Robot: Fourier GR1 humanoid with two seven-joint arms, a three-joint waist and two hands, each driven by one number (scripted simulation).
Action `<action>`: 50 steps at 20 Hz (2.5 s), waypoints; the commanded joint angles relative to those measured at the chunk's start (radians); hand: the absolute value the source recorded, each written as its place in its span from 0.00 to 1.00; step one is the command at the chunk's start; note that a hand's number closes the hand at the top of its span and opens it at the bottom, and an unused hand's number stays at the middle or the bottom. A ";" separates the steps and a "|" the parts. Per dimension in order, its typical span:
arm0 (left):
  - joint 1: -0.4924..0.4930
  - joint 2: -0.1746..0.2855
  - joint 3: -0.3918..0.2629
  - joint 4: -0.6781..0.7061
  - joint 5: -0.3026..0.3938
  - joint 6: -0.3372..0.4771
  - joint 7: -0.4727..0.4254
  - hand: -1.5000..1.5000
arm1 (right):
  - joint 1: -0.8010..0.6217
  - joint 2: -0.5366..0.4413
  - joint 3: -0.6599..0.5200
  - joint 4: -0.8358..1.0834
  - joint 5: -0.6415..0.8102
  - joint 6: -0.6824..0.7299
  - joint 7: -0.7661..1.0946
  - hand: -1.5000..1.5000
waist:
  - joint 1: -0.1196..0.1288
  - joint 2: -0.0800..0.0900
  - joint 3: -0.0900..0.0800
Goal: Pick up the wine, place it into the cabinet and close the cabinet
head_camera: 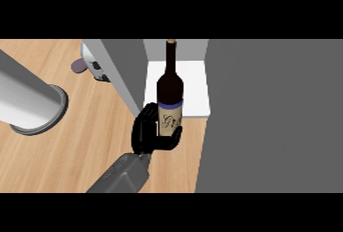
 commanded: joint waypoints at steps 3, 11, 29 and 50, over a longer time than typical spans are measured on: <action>-0.113 0.000 0.019 0.078 0.057 0.029 0.018 1.00 | 0.054 0.025 0.039 0.032 0.018 0.028 -0.084 0.00 | 0.000 0.000 0.000; -0.264 0.000 0.116 0.236 0.107 -0.036 0.052 1.00 | 0.059 0.029 0.048 -0.034 0.042 -0.009 -0.033 0.00 | -0.002 0.001 0.000; -0.607 0.000 0.150 0.572 0.206 -0.026 0.116 1.00 | 0.052 -0.010 -0.013 -0.011 -0.032 0.028 -0.058 0.00 | -0.027 0.009 0.000; -0.506 0.000 -0.031 0.473 0.353 0.048 0.058 1.00 | -0.042 0.018 0.044 0.093 -0.023 0.032 -0.094 0.00 | -0.101 0.024 -0.001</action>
